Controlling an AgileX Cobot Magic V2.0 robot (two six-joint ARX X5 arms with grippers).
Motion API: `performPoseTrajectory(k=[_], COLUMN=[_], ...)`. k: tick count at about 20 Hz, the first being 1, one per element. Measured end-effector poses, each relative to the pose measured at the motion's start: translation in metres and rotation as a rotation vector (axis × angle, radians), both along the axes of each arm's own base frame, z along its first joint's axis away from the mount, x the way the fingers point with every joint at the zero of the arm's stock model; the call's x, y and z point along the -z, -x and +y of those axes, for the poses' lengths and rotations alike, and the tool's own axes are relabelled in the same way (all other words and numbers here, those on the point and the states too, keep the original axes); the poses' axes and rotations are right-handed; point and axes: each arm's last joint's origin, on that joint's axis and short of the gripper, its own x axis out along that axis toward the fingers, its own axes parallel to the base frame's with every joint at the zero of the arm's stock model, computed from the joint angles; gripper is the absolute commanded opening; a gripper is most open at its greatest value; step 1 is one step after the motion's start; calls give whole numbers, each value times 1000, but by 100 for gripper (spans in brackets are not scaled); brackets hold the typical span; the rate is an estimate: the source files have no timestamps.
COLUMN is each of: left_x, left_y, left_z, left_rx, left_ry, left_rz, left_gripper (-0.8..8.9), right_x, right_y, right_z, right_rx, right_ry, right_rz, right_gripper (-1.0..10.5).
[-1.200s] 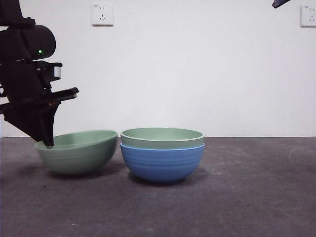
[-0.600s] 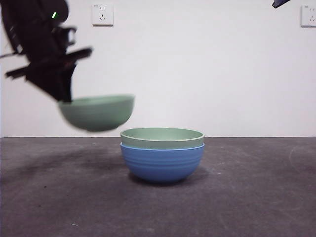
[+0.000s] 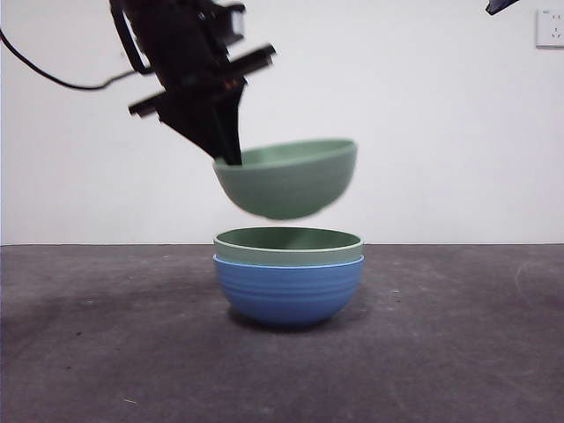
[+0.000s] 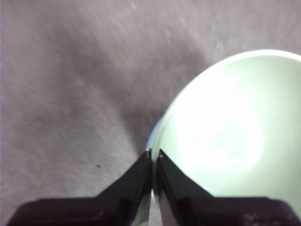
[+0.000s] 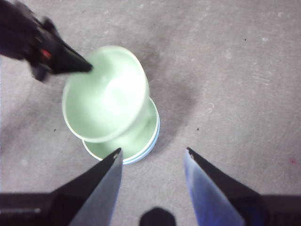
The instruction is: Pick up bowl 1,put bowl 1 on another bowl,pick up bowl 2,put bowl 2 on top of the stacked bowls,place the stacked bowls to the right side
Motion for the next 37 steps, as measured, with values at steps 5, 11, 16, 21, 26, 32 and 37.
performPoseTrajectory(k=[5, 11, 16, 21, 26, 32, 37], left_x=[39, 42, 25, -17, -74, -142, -176], left_y=[-9, -8, -8, -5, 8, 29, 58], left_z=[-15, -17, -17, -16, -7, 6, 25], left_rx=[12, 18, 19, 21, 62, 84, 81], left_ry=[-74, -85, -92, -88, -112, -25, 31], left_rz=[87, 105, 116, 107, 104, -71, -168], left_gripper=[-9, 239, 355, 355, 355, 354, 354], right_x=[2, 3, 4, 10, 27, 70, 120], right_y=[1, 2, 2, -7, -34, -87, -124], right_z=[-1, -1, -1, 4, 21, 51, 62], right_rx=[0, 0, 0, -2, 0, 4, 34], right_ry=[14, 22, 25, 45, 65, 6, -26], right_rz=[24, 36, 42, 76, 118, 231, 376], right_gripper=[222, 222, 227, 334, 453, 450, 446])
